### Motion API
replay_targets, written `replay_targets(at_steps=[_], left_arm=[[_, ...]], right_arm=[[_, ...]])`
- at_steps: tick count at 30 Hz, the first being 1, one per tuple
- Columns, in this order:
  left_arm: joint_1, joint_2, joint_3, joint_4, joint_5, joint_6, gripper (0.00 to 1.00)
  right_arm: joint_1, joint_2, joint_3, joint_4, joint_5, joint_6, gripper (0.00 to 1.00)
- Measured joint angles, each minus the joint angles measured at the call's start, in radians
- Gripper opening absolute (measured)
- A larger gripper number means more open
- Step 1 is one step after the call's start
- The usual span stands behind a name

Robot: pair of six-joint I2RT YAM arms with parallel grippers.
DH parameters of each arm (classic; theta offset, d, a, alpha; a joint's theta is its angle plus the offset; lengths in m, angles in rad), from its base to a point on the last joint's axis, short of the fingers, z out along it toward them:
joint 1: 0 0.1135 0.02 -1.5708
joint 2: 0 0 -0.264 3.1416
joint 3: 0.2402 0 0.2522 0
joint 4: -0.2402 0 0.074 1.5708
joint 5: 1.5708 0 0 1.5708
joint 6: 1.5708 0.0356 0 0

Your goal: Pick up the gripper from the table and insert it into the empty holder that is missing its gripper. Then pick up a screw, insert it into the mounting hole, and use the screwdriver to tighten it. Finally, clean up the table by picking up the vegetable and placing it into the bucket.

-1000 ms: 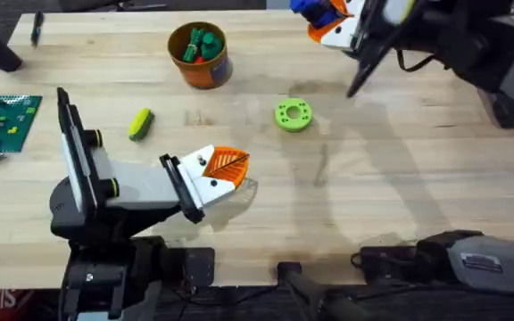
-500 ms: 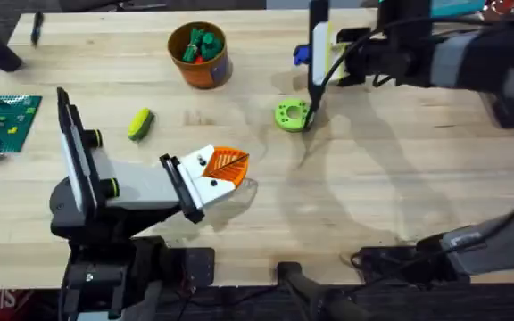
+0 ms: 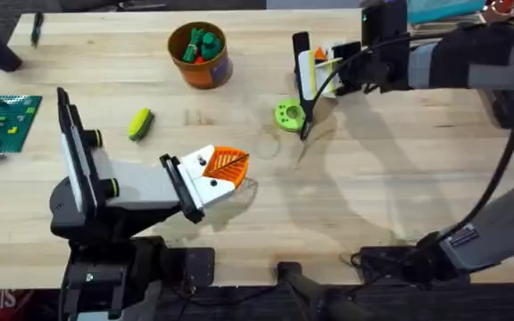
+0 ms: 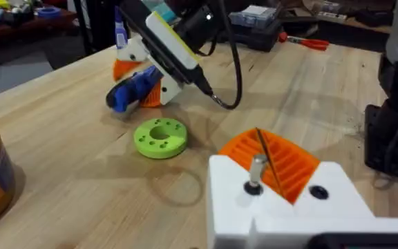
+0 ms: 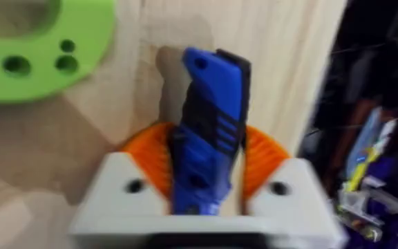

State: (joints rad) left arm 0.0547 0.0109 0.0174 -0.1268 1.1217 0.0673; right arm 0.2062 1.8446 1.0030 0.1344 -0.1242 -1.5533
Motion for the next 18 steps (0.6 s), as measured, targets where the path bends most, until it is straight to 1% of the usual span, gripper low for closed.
replay_targets(at_steps=[3, 4, 5, 9, 13, 14, 18], left_arm=[[0.000, 0.000, 0.000, 0.000, 0.000, 0.000, 0.008], [0.000, 0.000, 0.000, 0.000, 0.000, 0.000, 0.008], [0.000, 0.000, 0.000, 0.000, 0.000, 0.000, 0.008], [0.000, 0.000, 0.000, 0.000, 0.000, 0.000, 0.008], [0.000, 0.000, 0.000, 0.000, 0.000, 0.000, 0.011], [0.000, 0.000, 0.000, 0.000, 0.000, 0.000, 0.288], [0.000, 0.000, 0.000, 0.000, 0.000, 0.004, 0.914]], right_arm=[[0.000, -0.005, 0.022, 0.009, 0.000, 0.012, 0.925], [0.000, -0.008, 0.026, 0.006, 0.001, 0.017, 0.970], [0.000, -0.013, 0.027, -0.005, 0.001, 0.030, 0.987], [0.000, -0.033, 0.027, -0.062, 0.001, 0.103, 0.994], [0.000, -0.087, 0.027, -0.111, 0.002, 0.280, 0.994], [0.000, -0.161, 0.027, -0.119, 0.008, 0.485, 0.994], [0.000, -0.278, 0.027, -0.140, 0.016, 0.779, 0.994]])
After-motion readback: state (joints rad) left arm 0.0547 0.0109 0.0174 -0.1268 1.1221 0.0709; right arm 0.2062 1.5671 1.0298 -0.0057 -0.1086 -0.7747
